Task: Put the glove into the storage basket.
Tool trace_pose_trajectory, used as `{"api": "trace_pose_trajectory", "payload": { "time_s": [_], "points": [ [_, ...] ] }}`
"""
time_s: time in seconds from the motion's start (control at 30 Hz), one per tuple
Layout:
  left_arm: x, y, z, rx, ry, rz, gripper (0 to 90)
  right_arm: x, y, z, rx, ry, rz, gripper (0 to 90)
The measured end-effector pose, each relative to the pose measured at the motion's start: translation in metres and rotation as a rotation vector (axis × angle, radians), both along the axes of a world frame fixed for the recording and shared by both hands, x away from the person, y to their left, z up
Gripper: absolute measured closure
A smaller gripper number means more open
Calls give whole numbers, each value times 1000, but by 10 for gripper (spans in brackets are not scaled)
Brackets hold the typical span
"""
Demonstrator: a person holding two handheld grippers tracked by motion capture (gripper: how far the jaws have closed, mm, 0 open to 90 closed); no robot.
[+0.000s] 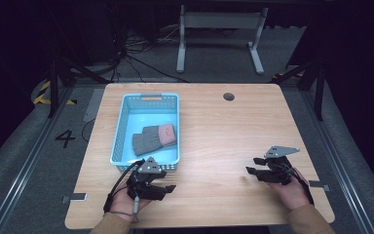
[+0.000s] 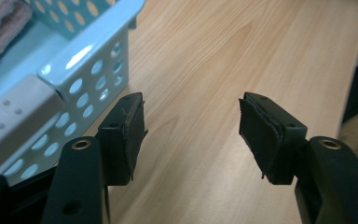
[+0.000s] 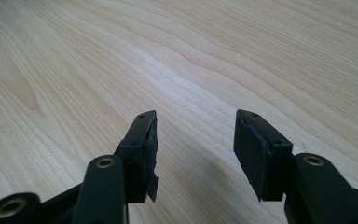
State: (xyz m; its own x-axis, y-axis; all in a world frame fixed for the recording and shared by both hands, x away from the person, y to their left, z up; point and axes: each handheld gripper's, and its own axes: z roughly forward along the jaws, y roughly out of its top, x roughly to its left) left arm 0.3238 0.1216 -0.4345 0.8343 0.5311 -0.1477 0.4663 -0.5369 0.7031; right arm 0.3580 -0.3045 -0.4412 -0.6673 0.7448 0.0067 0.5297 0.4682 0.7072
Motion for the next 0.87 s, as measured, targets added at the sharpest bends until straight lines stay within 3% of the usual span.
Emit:
{"api": "trace_pose_trajectory", "payload": {
  "time_s": [0.1,0.27,0.87],
  "points": [
    [2,0,-10,47,-18,3,410,0,0,-1,-4,-7,9,500],
    [7,3,-24,48,-7,26,421,1,2,-5,-2,-11,22,501],
    [7,-2,-28,38,-5,16,397,2,6,-12,-23,-19,39,492]
  ]
}}
